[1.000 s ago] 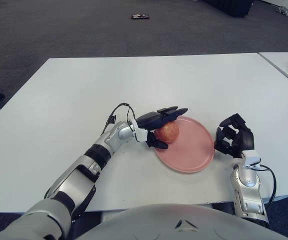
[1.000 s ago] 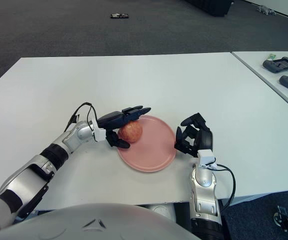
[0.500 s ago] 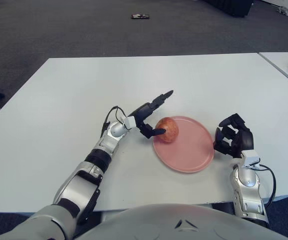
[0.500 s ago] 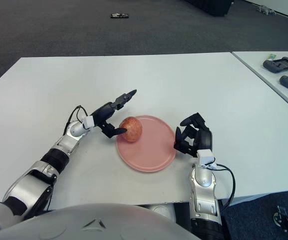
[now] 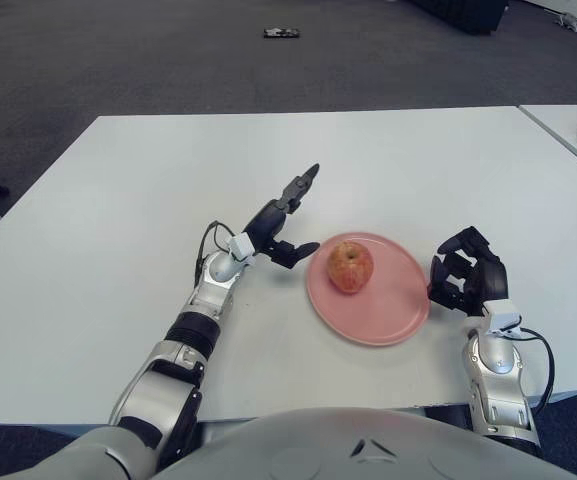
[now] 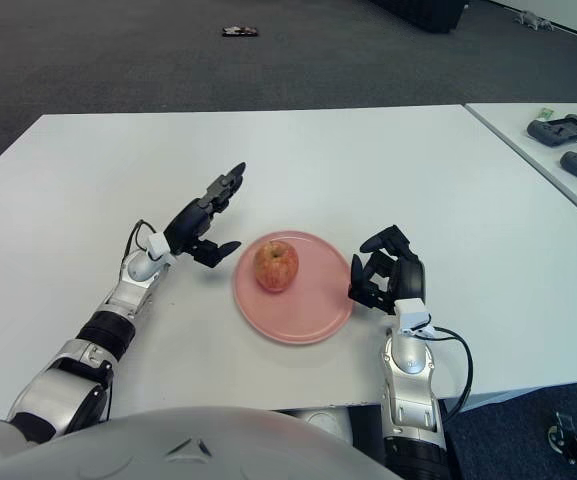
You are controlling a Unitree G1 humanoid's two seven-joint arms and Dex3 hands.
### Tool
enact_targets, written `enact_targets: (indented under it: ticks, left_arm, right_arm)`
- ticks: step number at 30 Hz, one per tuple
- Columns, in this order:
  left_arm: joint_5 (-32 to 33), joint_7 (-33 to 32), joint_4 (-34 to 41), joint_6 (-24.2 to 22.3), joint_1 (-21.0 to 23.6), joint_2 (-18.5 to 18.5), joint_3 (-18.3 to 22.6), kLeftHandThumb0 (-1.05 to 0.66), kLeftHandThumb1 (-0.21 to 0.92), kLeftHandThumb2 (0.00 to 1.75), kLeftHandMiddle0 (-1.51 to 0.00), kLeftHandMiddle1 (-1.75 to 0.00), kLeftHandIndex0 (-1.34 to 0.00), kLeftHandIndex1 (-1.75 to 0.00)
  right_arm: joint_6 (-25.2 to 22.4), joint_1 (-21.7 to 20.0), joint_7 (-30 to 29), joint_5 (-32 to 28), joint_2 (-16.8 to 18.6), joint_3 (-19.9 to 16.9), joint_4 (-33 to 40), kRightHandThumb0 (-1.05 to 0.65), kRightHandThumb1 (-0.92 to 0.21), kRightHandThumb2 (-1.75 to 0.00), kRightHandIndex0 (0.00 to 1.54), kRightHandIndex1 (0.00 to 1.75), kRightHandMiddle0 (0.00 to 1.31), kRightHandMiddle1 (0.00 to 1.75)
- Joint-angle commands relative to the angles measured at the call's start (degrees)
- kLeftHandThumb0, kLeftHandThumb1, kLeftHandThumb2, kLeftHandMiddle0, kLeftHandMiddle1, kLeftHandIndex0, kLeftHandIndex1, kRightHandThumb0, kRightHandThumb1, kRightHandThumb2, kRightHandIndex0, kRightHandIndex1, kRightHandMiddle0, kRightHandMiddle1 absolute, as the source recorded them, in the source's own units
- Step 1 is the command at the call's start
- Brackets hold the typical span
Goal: Put the apple into the plate.
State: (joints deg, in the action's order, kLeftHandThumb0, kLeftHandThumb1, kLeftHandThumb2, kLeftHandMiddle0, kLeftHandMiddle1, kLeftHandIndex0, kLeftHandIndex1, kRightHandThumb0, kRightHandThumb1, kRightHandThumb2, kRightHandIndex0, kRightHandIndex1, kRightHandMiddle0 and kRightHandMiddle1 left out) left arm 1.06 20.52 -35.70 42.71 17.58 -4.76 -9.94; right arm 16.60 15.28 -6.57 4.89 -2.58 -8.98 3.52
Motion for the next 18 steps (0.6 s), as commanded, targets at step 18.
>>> enact_targets:
  ticks: [18]
  left_arm:
    - [8.73, -6.18, 7.44, -9.5, -4.66, 6.18, 8.97, -0.98, 0.67, 0.7, 0.0, 0.0, 0.0, 0.0]
  right_arm:
    - [0.81, -0.83, 0.27, -0.19, -0.54, -0.08, -0.42, -0.46, -0.39, -1.24, 0.97, 1.75, 0.55, 1.75]
